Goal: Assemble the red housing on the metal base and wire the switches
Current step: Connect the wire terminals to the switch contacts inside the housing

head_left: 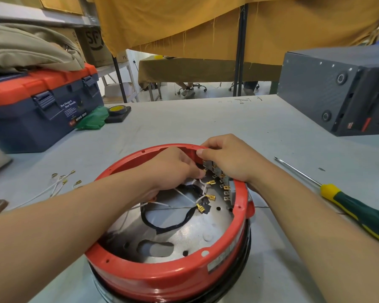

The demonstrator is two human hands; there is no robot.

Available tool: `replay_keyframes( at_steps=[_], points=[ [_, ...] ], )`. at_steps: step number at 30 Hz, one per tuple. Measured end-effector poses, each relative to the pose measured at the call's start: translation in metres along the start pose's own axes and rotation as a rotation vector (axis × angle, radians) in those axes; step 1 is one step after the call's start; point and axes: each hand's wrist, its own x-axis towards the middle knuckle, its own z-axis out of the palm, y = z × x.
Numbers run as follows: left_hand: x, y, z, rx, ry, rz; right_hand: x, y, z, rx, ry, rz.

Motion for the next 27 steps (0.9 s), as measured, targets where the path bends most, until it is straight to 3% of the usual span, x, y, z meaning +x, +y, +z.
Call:
replay_keyframes(
  at_steps=[9, 16, 27],
  points=[
    [0.000, -0.001, 0.001, 0.011, 0.015, 0.025, 0.000, -0.002, 0.000, -0.028, 0.007, -0.014],
    [-0.001, -0.002, -0.007, 0.056, -0.053, 0.045, -0.003, -0.002, -0.002, -0.073, 0.104, 0.005],
    [-0.005, -0.006, -0.011, 0.374, 0.012, 0.331, -0.005, -0.002, -0.002, -0.137, 0.174, -0.030]
  ],
)
